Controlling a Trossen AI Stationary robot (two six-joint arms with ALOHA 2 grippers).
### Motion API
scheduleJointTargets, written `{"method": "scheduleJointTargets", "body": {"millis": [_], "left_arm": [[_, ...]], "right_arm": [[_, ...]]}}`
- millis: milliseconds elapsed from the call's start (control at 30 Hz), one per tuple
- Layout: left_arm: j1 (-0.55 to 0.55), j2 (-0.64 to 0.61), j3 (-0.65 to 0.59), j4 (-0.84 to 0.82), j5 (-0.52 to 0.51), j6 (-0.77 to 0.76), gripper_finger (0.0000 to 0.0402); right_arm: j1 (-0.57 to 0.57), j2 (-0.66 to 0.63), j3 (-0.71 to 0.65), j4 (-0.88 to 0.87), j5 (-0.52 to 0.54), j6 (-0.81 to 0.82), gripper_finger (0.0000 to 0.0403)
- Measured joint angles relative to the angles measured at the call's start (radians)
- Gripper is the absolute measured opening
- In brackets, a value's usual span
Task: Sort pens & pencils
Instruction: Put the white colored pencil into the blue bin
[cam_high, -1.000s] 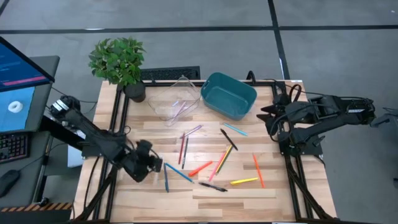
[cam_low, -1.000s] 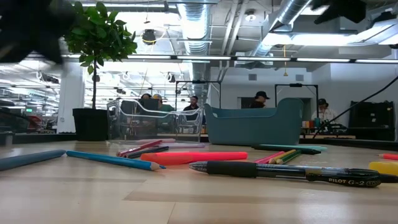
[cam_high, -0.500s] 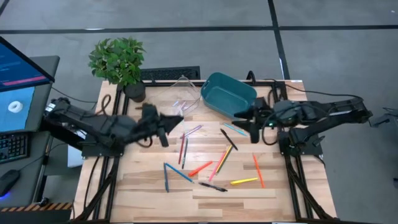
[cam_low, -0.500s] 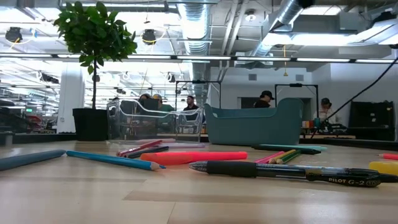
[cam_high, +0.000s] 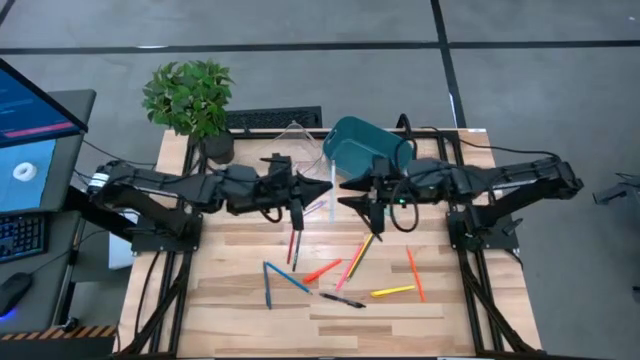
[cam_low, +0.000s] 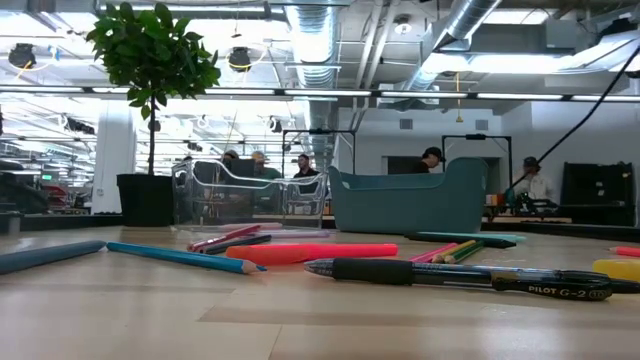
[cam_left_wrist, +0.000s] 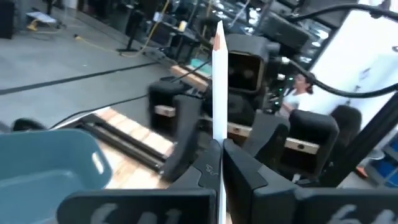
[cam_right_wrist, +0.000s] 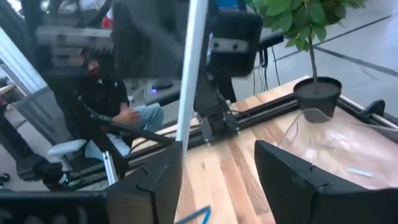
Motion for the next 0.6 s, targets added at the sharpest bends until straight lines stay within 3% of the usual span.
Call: {"method": "scheduleJointTargets", "body": {"millis": [600], "left_arm": [[0.034,0.029,0.020,0.037,0.001,0.024,0.0000]], "right_arm": [[-0.026,0.009,0.017,-0.002,-0.074,-0.001,0.0221]]}}
